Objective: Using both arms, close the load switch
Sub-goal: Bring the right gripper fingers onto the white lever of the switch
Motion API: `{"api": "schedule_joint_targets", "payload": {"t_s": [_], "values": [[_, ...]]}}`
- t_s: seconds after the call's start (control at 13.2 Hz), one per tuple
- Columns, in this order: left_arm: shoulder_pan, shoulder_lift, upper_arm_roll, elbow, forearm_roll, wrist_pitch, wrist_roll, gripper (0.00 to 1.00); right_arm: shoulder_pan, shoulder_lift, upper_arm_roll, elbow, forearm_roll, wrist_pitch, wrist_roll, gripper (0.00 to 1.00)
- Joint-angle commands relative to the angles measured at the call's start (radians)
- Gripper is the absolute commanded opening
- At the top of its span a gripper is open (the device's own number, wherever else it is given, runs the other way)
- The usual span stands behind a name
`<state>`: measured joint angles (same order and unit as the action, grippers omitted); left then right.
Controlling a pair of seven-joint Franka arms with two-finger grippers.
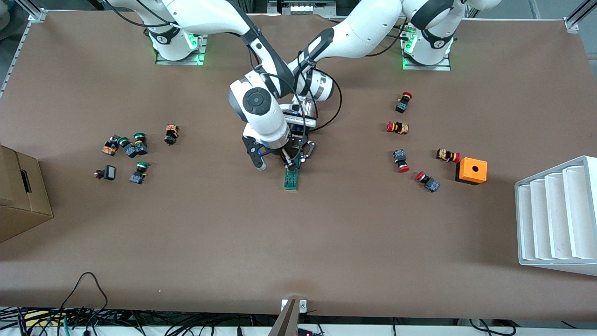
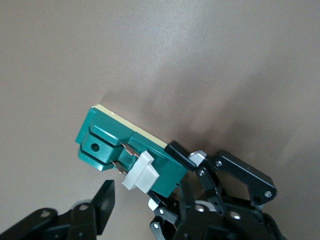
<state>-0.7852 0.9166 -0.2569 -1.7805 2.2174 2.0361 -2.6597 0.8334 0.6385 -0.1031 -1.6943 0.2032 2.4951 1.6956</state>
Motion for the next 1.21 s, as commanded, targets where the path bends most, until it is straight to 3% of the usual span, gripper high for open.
{"api": "schedule_joint_targets", "payload": {"t_s": [0.0, 0.68, 1.14], "values": [[-0.009, 0.035, 0.007, 0.038, 0.041, 0.013, 0.007, 0.44, 0.018, -0.013, -0.012, -0.025, -0.027, 0.033, 0.036, 0.55], [-0.012, 0.051, 0.007, 0.072, 0.039, 0.013, 0.007, 0.44, 0.023, 0.036, -0.012, -0.025, -0.044, 0.110, 0.038, 0.45], [-0.012, 0.053, 0.007, 0.072, 0.039, 0.013, 0.009, 0.44, 0.023, 0.036, -0.013, -0.022, -0.054, 0.111, 0.027, 0.32]]}}
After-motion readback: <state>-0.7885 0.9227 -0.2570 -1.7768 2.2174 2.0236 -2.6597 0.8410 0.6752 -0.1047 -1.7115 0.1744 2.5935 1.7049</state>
